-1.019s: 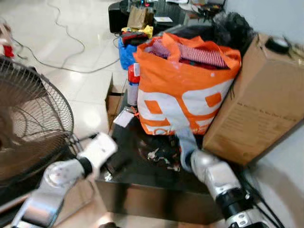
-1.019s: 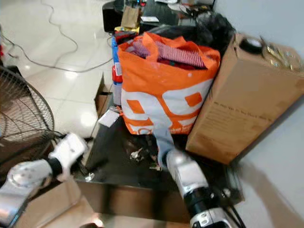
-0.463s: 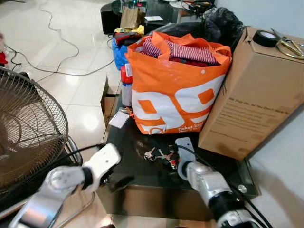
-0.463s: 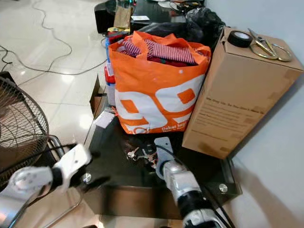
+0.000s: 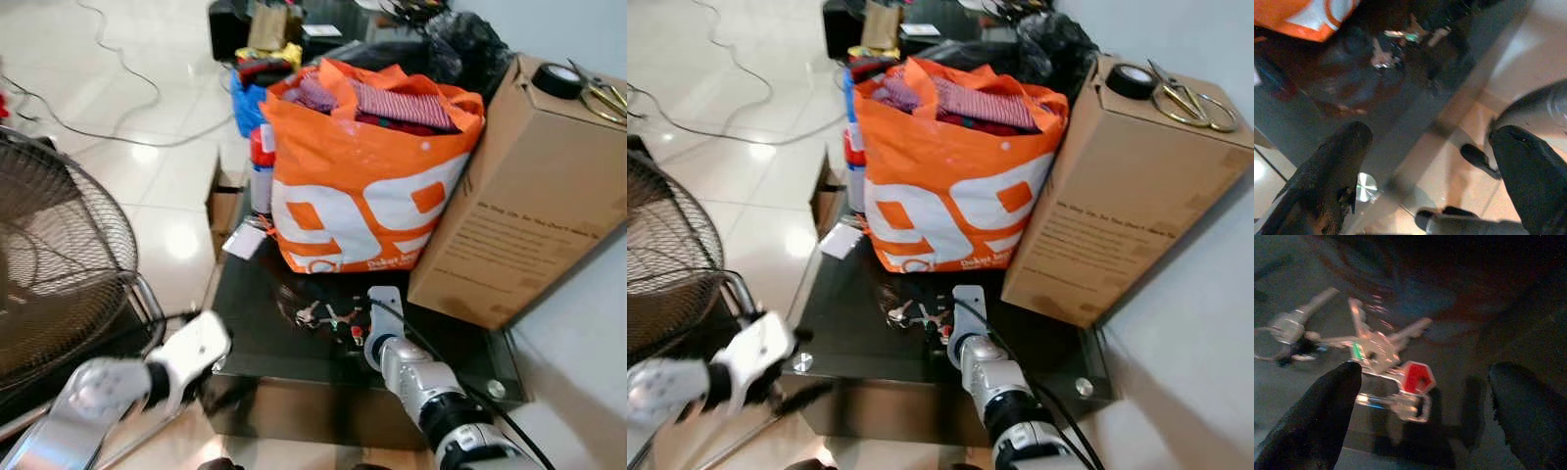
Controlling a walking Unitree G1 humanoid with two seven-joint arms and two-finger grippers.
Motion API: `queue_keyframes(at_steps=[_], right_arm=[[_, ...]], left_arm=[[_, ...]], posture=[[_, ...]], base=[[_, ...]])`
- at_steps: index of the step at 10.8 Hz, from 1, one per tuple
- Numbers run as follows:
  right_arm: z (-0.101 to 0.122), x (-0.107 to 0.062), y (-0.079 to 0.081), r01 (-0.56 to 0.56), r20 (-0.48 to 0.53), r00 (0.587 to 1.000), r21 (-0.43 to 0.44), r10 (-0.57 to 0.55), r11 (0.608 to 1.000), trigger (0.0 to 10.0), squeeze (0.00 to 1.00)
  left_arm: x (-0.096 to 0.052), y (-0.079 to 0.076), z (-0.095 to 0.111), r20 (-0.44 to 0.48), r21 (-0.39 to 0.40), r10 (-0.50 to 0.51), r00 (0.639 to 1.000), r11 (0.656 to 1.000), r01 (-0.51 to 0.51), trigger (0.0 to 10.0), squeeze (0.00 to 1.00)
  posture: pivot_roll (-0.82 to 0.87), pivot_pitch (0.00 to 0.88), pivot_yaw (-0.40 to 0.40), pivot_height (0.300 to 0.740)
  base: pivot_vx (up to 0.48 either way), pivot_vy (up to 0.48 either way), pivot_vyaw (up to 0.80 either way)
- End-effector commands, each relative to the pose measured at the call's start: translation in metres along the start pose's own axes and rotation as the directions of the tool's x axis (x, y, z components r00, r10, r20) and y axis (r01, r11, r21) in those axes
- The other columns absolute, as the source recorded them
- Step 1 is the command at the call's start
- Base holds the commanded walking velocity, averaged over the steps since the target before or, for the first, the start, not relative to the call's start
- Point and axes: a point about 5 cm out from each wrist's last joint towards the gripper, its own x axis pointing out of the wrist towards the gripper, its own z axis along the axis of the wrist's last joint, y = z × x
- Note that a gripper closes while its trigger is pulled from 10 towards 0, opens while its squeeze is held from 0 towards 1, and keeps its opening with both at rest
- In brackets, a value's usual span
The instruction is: Hang keys on a hook
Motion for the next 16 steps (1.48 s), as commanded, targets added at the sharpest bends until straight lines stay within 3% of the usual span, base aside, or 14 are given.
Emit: queue_keyframes(at_steps=[1, 2, 3, 4, 5, 16], right_arm=[[0.0002, 0.0006, -0.0015, 0.017, -0.001, 1.0, -0.016, -0.017, 1.0, 4.6, 0.0], [-0.0012, 0.0008, -0.0018, 0.024, -0.007, 1.0, -0.005, -0.024, 1.0, 4.3, 0.0], [-0.0025, 0.0012, -0.0021, 0.013, -0.003, 1.0, 0.015, -0.013, 1.0, 2.8, 0.0], [-0.0039, 0.0016, -0.0025, 0.011, -0.005, 1.0, 0.02, -0.011, 1.0, 0.3, 0.0], [-0.005, 0.0021, -0.0022, 0.013, -0.006, 1.0, 0.021, -0.013, 1.0, 0.0, 0.0], [-0.0084, 0.0034, -0.0011, 0.008, -0.008, 1.0, 0.024, -0.008, 1.0, 0.0, 0.0]], left_arm=[[-0.0036, -0.0007, 0.0034, 0.01, 0.004, -0.003, 1.0, 1.0, 0.003, 10.0, 0.0], [-0.0037, -0.0026, 0.0032, 0.01, 0.002, -0.005, 1.0, 1.0, 0.005, 10.0, 0.0], [-0.0029, -0.0069, 0.0049, 0.014, -0.005, -0.02, 1.0, 1.0, 0.02, 10.0, 0.0], [-0.0024, -0.0075, 0.006, 0.016, -0.007, -0.021, 1.0, 1.0, 0.021, 10.0, 0.0], [-0.0033, -0.0077, 0.0061, 0.015, -0.008, -0.02, 1.0, 1.0, 0.02, 10.0, 0.0], [-0.0009, -0.0049, 0.0113, 0.033, -0.018, -0.001, 0.999, 1.0, 0.001, 10.0, 0.0]], posture=[[-0.01, 0.089, -0.11, 0.74], [-0.01, 0.091, -0.11, 0.74], [-0.01, 0.091, -0.111, 0.74], [-0.01, 0.092, -0.113, 0.74], [-0.01, 0.094, -0.113, 0.74], [0.0, 0.08, -0.113, 0.74]], base=[[0.0, 0.0, 0.0], [0.0, 0.0, 0.0], [0.0, 0.0, 0.0], [0.0, 0.0, 0.0], [0.0, 0.0, 0.0], [0.0, 0.0, 0.0]])
